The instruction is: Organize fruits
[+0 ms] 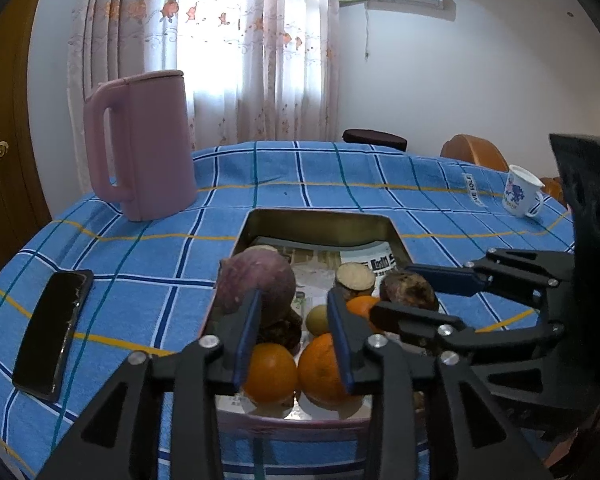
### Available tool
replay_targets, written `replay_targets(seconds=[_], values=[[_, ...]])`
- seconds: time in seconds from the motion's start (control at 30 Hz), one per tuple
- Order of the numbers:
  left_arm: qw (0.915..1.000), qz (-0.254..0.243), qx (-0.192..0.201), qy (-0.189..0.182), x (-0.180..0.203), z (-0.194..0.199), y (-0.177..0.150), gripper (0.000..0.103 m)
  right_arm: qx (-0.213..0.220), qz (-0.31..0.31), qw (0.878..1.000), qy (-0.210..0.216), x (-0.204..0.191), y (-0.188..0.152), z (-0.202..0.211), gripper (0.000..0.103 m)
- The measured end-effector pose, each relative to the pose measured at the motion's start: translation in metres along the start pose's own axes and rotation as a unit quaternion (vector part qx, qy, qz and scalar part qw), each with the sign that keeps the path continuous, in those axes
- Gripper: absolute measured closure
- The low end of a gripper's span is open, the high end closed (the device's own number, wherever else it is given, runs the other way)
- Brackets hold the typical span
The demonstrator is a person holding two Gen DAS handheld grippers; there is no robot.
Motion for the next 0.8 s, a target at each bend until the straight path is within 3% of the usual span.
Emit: replay_targets(seconds=[0.07, 0.17, 0.4, 0.63, 0.8], values=[[1.0, 0.001, 0.002, 0.008, -0.002, 0.001, 0.001, 0.052, 0.006, -0.004, 1.0, 0.0, 0.002, 0.001, 0.004, 0.055], [0.9999, 0.004, 0.009, 0.008, -0.004, 0.006, 0.004, 0.045, 0.016, -0.01, 1.0, 0.001, 0.005, 0.005, 0.011, 0.048], [0.9996, 0.008, 0.026, 0.006, -0.004, 0.016, 0.012, 0.034, 0.037, -0.011, 0.999, -0.011, 0.009, 0.013, 0.028, 0.041], [0.9991, 0.01, 0.042, 0.001, 0.0, 0.026, 0.017, 0.015, 0.056, -0.022, 0.997, -0.037, 0.02, 0.014, 0.047, 0.04], [0.9988, 0.007, 0.049, -0.002, 0.005, 0.031, 0.02, 0.013, 0.068, -0.023, 0.996, -0.051, 0.024, 0.013, 0.057, 0.039]])
Point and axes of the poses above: each gripper's, at about its wrist camera, not at the fingertips, and z roughly against the way its jaws point, x to its right, y to its top, the point moved 4 cm from there along -z, roughly the way its jaws point, and after that the axes turned 11 degrees about x, right-handed, at the moved point
